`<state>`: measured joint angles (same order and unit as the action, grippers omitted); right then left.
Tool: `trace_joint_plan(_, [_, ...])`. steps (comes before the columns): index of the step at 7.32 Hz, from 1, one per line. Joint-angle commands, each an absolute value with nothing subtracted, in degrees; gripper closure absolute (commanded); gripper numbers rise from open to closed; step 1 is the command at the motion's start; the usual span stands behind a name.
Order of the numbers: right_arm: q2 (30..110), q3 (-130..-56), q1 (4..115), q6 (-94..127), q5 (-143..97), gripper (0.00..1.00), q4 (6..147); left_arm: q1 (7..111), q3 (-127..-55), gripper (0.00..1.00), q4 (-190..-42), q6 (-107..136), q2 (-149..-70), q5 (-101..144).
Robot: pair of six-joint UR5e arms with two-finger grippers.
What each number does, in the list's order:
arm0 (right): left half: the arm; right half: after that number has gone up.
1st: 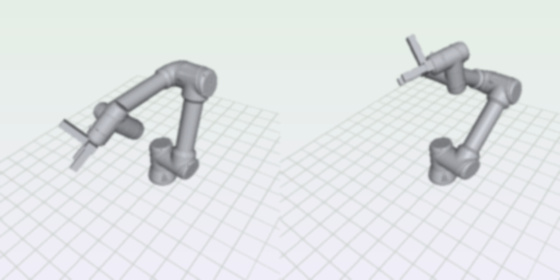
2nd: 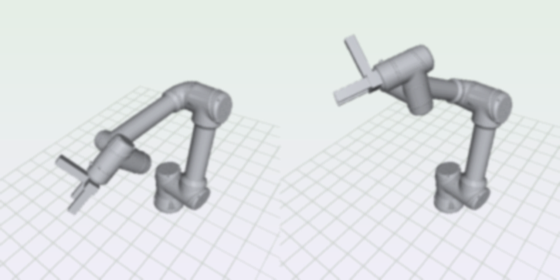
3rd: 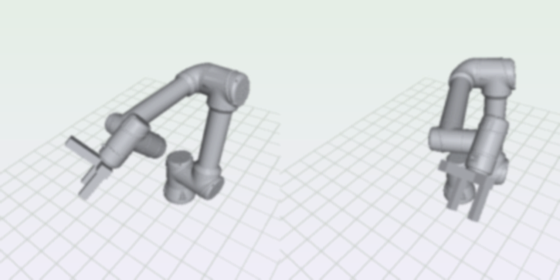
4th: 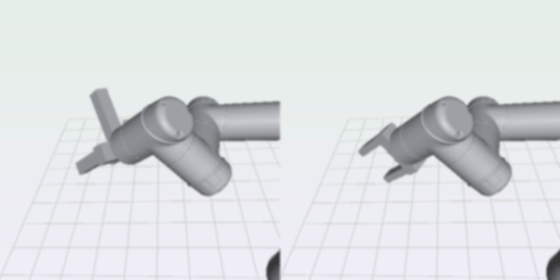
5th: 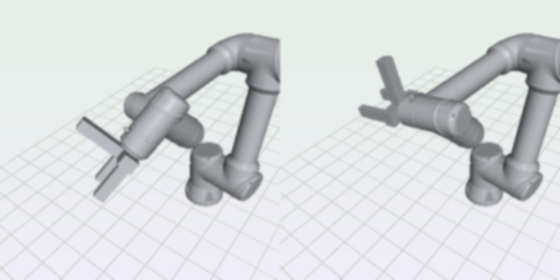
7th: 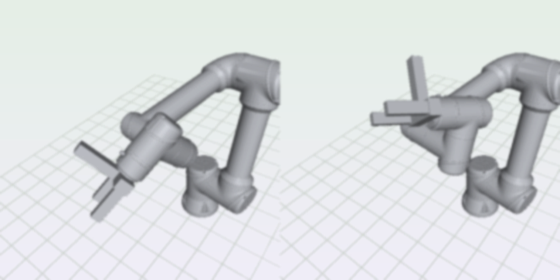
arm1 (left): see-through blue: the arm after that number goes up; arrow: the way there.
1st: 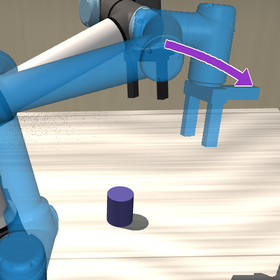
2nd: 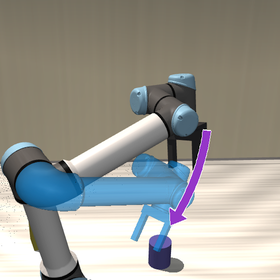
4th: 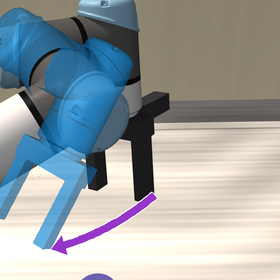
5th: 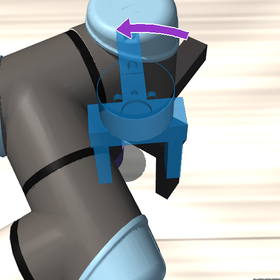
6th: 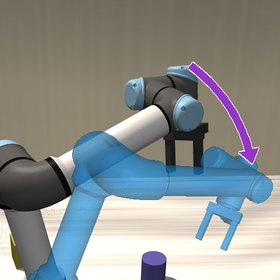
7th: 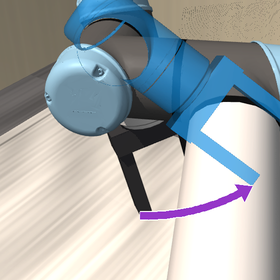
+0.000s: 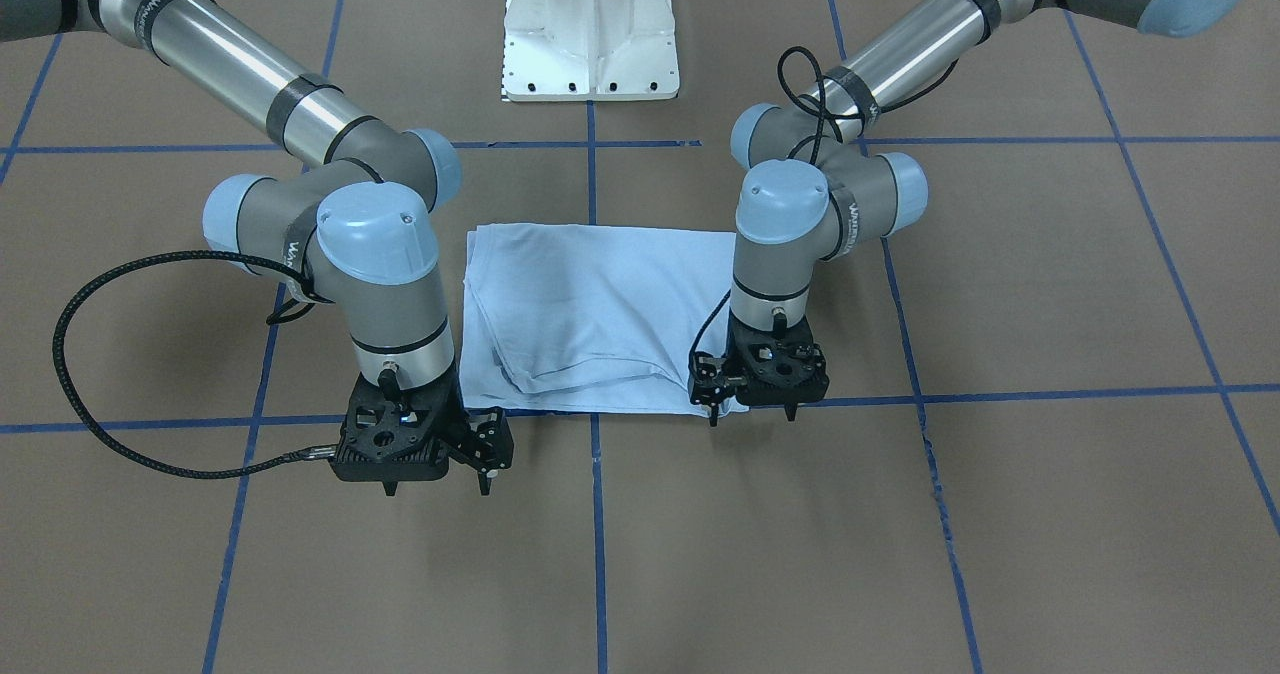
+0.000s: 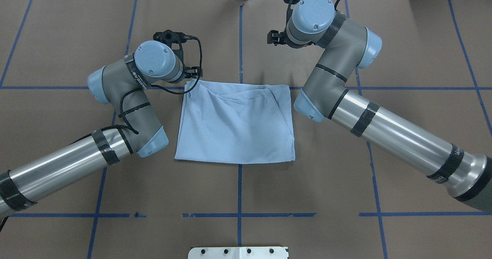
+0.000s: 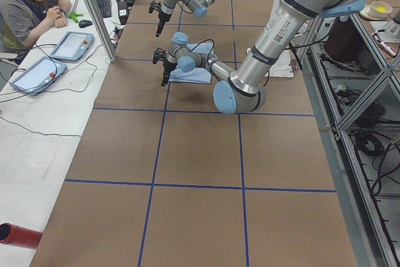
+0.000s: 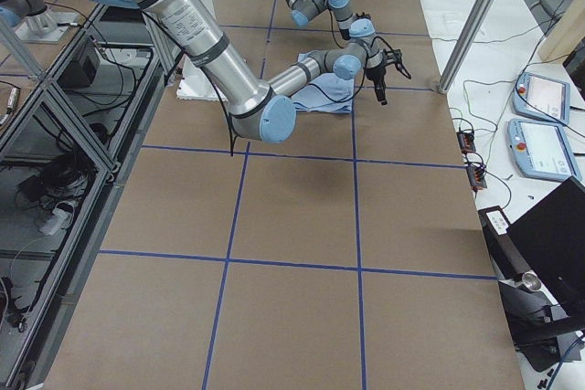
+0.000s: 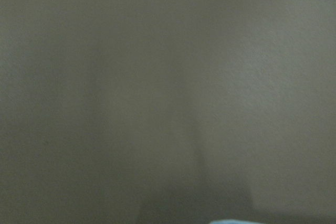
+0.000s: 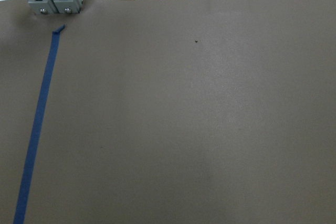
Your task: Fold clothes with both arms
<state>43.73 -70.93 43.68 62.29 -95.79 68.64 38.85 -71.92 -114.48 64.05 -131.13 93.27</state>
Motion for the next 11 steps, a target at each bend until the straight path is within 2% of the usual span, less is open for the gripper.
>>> trace_joint_plan(1, [44.29,-70.93,43.68,61.97,-96.06,0.0,68.82,40.6,-71.62,0.0,-114.43,62.49,-131.13,93.69])
trace_joint_plan(3, [45.86,-72.41,45.42,60.92,-103.39,0.0,69.61,43.4,-80.8,0.0,-111.9,57.25,-128.43,96.22])
trace_joint_plan(5, [53.92,-82.91,52.16,48.16,-110.44,0.0,76.67,48.84,-98.78,0.0,-103.33,46.12,-119.14,101.14])
trace_joint_plan(7, [63.58,-94.0,63.74,29.02,-121.14,0.0,86.45,57.87,-112.18,0.0,-92.07,31.02,-111.66,107.37])
trace_joint_plan(8, [68.59,-95.96,70.51,18.48,-126.51,0.0,89.27,65.05,-115.46,0.0,-90.02,20.32,-106.57,111.67])
trace_joint_plan(10, [78.09,-95.54,81.78,4.36,-131.73,0.0,89.99,80.52,-114.71,0.0,-89.83,-0.88,-98.03,119.23])
trace_joint_plan(11, [83.18,-95.71,84.61,2.48,-131.92,0.0,90.09,86.08,-113.22,0.0,-89.82,-2.18,-94.52,123.97])
